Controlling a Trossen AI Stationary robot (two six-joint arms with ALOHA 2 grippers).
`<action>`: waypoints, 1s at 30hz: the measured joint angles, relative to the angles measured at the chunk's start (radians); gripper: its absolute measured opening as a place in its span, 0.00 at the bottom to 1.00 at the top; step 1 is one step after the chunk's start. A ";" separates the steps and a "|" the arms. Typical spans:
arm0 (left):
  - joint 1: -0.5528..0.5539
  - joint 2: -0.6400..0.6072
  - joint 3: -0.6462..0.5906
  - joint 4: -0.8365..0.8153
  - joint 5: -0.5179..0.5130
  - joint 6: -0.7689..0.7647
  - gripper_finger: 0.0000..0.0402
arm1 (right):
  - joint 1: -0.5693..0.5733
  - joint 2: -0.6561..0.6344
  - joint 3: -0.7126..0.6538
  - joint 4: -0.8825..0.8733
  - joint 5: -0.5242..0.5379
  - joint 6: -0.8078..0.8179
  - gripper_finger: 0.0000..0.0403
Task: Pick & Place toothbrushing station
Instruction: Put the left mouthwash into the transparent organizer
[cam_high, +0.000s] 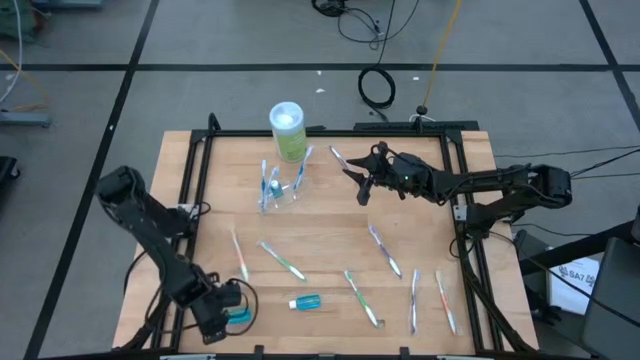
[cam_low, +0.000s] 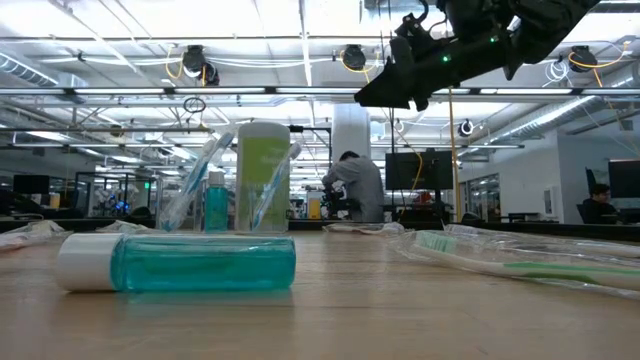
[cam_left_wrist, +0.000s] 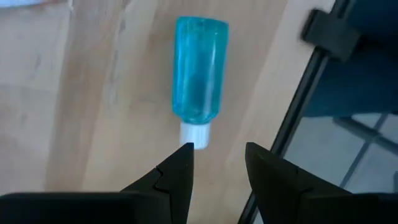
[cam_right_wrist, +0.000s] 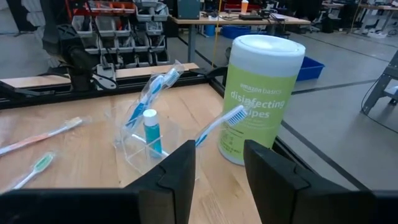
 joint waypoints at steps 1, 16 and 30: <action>-0.009 0.008 0.000 0.001 -0.007 -0.015 0.37 | 0.000 0.000 0.000 0.000 0.000 0.000 0.32; -0.070 0.164 -0.001 0.054 -0.083 -0.052 0.37 | 0.000 0.000 0.000 0.000 0.000 0.000 0.32; -0.070 0.184 0.000 0.044 -0.091 -0.013 0.34 | 0.000 0.000 0.000 0.000 0.000 -0.002 0.32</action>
